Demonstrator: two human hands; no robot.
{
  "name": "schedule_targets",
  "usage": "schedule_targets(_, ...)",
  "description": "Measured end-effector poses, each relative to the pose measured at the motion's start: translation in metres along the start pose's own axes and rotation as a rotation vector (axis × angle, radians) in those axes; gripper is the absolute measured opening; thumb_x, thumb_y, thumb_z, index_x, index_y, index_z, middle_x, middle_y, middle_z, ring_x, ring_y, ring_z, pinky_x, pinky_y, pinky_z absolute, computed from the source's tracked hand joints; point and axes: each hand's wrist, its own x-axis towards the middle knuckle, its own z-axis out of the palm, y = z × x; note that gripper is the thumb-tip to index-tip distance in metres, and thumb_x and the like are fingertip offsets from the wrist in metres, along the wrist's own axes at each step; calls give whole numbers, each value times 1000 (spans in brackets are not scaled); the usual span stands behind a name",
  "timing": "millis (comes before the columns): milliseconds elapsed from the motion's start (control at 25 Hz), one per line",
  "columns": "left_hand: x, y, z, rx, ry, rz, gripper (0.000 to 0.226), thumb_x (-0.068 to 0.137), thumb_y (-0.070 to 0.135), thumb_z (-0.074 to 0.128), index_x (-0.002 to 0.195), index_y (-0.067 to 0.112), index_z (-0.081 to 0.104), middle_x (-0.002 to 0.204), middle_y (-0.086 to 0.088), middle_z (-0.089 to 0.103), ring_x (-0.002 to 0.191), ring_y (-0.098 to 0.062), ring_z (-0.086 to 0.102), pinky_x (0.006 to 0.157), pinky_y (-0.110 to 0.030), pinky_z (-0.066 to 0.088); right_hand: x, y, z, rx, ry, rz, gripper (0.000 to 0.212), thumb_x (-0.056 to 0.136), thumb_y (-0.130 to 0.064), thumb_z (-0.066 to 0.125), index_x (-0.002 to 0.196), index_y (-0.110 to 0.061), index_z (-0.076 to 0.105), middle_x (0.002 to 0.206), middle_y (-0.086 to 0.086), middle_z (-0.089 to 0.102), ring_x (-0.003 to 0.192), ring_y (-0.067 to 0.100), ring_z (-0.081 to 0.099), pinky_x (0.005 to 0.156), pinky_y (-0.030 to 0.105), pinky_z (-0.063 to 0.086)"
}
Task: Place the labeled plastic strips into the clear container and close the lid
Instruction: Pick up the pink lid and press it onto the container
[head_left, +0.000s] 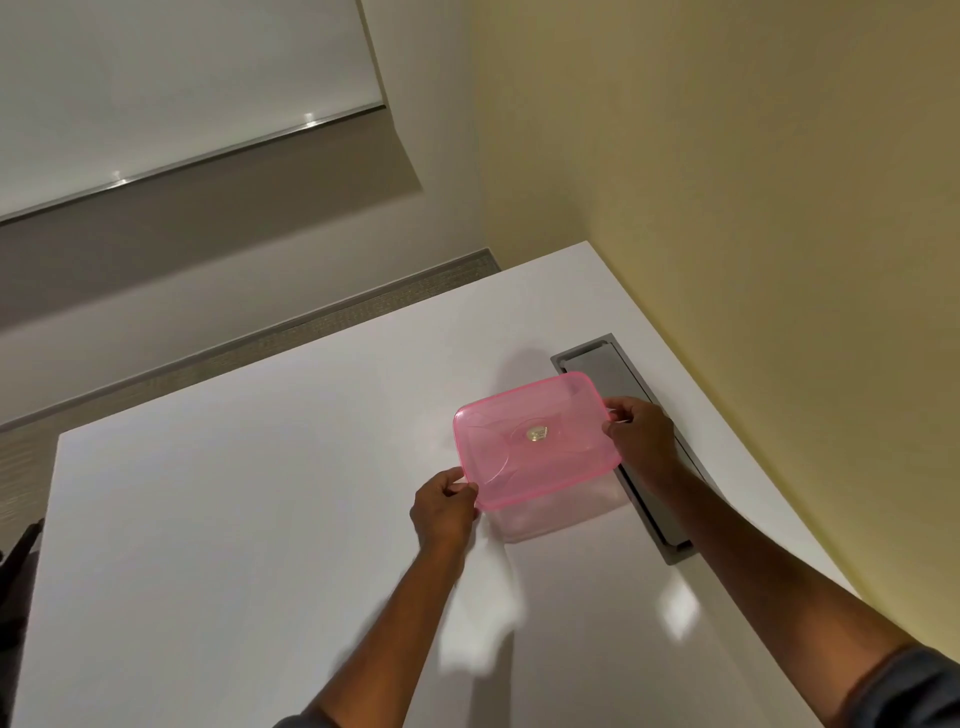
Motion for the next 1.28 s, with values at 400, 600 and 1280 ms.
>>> schedule_targets(400, 45, 31, 24, 282, 52, 203, 59, 107, 50, 54, 155, 16, 53, 128, -13, 74, 123, -33, 68, 110, -46, 52, 9, 9, 10, 30, 23, 8, 35, 96, -27, 73, 126, -9, 74, 110, 9, 78, 100, 25, 72, 93, 40, 59)
schedule_targets(600, 70, 32, 43, 288, 135, 310, 48, 109, 52, 46, 133, 20, 72, 108, -14, 75, 103, -35, 71, 96, -47, 60, 22, 3, 20, -40, 34, -73, 32, 102, -34, 65, 116, -7, 75, 103, 11, 77, 91, 25, 68, 81, 34, 54)
schedule_targets(1280, 76, 23, 68, 471, 323, 323, 45, 112, 55, 21, 118, 27, 57, 106, -9, 62, 95, -43, 67, 77, -39, 44, 35, -2, 44, -241, 112, -156, 31, 111, -32, 38, 100, -7, 52, 94, 12, 61, 82, 36, 62, 69, 40, 45)
